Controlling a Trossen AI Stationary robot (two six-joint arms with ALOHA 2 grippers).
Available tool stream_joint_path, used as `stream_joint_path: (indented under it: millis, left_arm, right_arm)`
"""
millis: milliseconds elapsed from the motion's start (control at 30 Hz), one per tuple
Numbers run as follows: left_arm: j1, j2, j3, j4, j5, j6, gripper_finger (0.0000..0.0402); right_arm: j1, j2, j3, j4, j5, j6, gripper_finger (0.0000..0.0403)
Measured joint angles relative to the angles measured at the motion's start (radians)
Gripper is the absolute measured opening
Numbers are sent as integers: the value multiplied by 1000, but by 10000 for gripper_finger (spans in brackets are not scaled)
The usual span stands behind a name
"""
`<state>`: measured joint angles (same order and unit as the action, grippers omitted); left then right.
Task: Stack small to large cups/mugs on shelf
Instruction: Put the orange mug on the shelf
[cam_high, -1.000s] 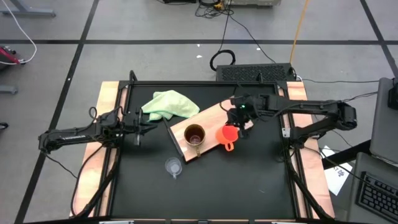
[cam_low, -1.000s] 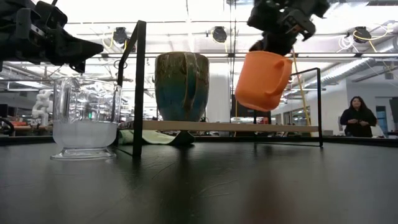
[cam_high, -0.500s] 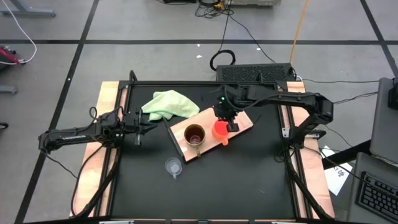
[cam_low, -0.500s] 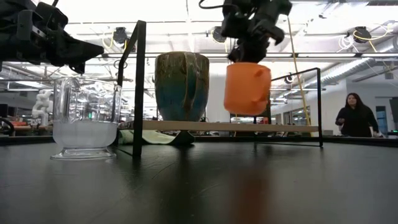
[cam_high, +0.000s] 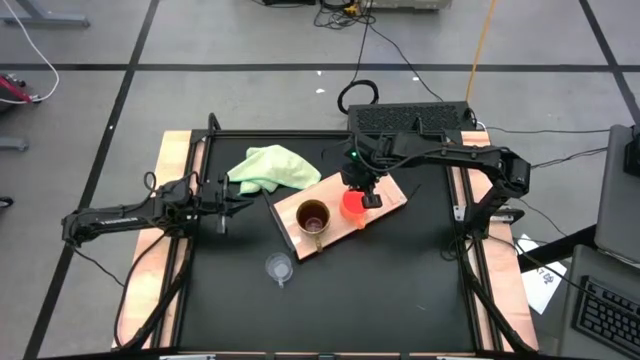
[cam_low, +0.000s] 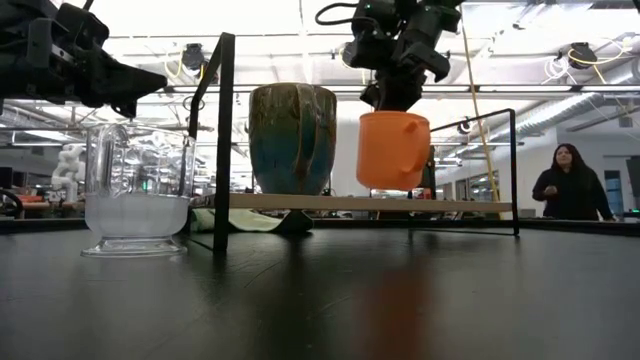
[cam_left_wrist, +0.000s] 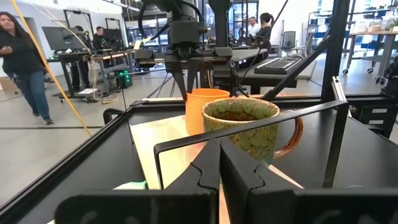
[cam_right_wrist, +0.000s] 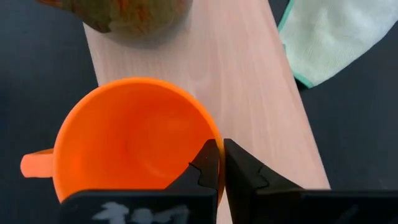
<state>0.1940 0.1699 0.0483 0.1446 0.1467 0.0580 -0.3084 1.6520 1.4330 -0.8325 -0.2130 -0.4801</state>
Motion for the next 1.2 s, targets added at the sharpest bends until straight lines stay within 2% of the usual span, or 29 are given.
stream_joint_path:
  millis: [633, 933, 1200]
  left_arm:
    - [0, 0, 0, 2, 0, 16, 12]
    - [0, 0, 0, 2, 0, 16, 12]
    - [0, 0, 0, 2, 0, 16, 12]
  right_arm:
    - [-6, 32, 0, 48, -1, -12, 0]
    - [-6, 32, 0, 72, -1, -79, 0]
    - [-6, 32, 0, 73, -31, -88, 0]
